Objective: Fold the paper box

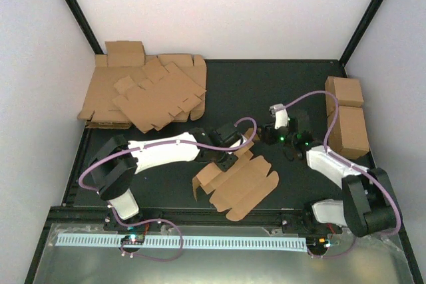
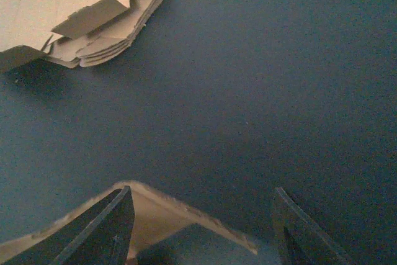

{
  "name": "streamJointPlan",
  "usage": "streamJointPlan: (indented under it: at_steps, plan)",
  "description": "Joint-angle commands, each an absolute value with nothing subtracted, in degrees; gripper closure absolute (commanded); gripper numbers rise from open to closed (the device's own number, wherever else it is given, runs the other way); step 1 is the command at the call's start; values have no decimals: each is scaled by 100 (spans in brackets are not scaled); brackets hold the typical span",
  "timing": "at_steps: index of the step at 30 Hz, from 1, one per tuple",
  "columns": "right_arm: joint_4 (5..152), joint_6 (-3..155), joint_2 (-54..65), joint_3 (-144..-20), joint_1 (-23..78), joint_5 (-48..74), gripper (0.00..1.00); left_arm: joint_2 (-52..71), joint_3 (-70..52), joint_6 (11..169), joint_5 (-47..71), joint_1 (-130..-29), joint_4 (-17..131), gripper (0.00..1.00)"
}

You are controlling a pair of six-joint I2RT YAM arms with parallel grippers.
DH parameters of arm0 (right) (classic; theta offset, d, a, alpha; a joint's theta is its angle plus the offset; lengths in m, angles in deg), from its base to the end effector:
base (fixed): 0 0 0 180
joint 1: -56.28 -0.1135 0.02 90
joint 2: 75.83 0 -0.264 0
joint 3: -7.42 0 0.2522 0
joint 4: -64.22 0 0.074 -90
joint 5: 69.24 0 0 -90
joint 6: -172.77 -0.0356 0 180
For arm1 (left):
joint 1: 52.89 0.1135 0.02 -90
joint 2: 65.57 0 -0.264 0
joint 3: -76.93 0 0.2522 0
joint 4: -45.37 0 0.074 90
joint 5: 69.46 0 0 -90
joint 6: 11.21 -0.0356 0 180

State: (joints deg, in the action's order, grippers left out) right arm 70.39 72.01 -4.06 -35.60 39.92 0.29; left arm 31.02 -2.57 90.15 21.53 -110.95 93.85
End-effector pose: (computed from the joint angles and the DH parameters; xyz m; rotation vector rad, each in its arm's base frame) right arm 0.2331 0.0814 0.1815 -0.3146 2.1891 0.6557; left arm 0.1786 -0.2854 0.2019 1.0906 2.5393 -0.3210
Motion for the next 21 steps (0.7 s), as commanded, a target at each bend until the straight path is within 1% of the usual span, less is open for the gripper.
streamJointPlan:
  at_steps: [1,5,6,8,12,16,20,21]
  plan:
    - [6743,7561,-29,-3865,3952,-354,36,2868,-370,8862,1890,-10991,9469,54]
    - [6663,7747,7,-3826,3944,-858,33,2819,-362,8700,1828,-10919,9549,54]
    - [6707,7802,80,-3871,3942,-1003,34,2806,-369,8640,1830,-10896,9575,54]
    - [6920,7870,185,-4005,3938,-1253,42,2774,-372,8538,1815,-10836,9621,54]
    - [7096,7877,121,-4015,3905,-1355,55,2733,-387,8442,1753,-10720,9672,54]
    - [7268,7812,35,-3977,3872,-1299,78,2749,-415,8449,1682,-10678,9674,53]
    - [7447,7828,-47,-3964,3673,-1140,89,2792,-432,8480,1623,-10668,9654,54]
    - [7515,7837,-84,-3965,3607,-1046,90,2802,-438,8496,1623,-10655,9661,53]
